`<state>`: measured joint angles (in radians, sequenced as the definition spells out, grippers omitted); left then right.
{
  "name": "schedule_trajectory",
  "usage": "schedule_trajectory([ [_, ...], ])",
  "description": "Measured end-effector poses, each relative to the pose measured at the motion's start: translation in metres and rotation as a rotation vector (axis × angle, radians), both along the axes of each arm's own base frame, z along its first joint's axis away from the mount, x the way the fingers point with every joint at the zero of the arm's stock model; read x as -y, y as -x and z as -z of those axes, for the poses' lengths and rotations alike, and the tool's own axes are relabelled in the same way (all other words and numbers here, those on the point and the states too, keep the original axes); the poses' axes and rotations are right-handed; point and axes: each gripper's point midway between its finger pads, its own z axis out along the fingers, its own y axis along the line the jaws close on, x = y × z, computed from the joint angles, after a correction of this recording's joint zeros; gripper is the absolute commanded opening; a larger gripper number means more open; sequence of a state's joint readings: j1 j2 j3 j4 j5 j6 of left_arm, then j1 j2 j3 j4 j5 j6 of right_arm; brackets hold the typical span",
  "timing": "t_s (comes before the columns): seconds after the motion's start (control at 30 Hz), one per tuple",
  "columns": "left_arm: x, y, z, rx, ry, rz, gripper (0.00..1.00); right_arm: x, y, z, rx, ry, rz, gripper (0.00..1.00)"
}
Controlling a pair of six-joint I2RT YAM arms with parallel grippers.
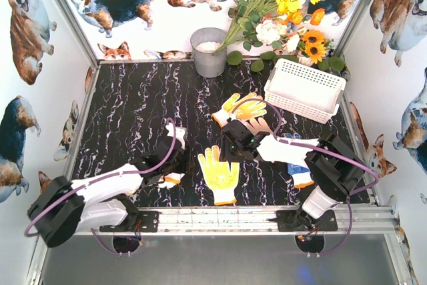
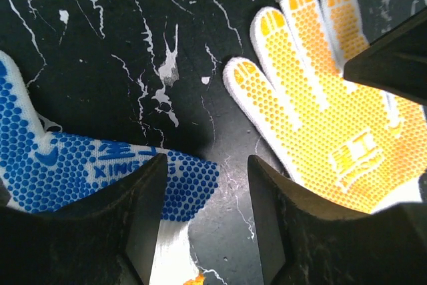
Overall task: Put the gloves into the storage basket
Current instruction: Adjust the glove at the center of the board.
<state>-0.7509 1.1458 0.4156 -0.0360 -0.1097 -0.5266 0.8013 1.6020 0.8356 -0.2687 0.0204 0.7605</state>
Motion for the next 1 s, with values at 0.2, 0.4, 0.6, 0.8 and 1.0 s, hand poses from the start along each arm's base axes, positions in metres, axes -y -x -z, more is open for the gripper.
schedule_trajectory([
  [0.2,0.009,0.001,-0.016,0.009,0.042,0.037,0.5,0.007,0.005,-0.004,-0.005,0.024,-0.004,0.55],
  [0.4,0.035,0.005,-0.013,-0.067,0.119,0.091,0.51,0.022,0.017,-0.035,0.028,-0.006,0.025,0.57],
  [0.6,0.044,0.012,0.005,-0.149,0.133,0.105,0.5,0.038,0.043,-0.023,-0.037,-0.025,0.051,0.51],
  [0.8,0.053,0.006,0.008,-0.156,0.16,0.1,0.42,0.043,0.066,-0.002,-0.135,-0.032,0.061,0.38],
  [1.0,0.053,-0.002,0.012,-0.139,0.157,0.062,0.29,0.033,0.067,0.0,-0.138,-0.054,0.071,0.28],
])
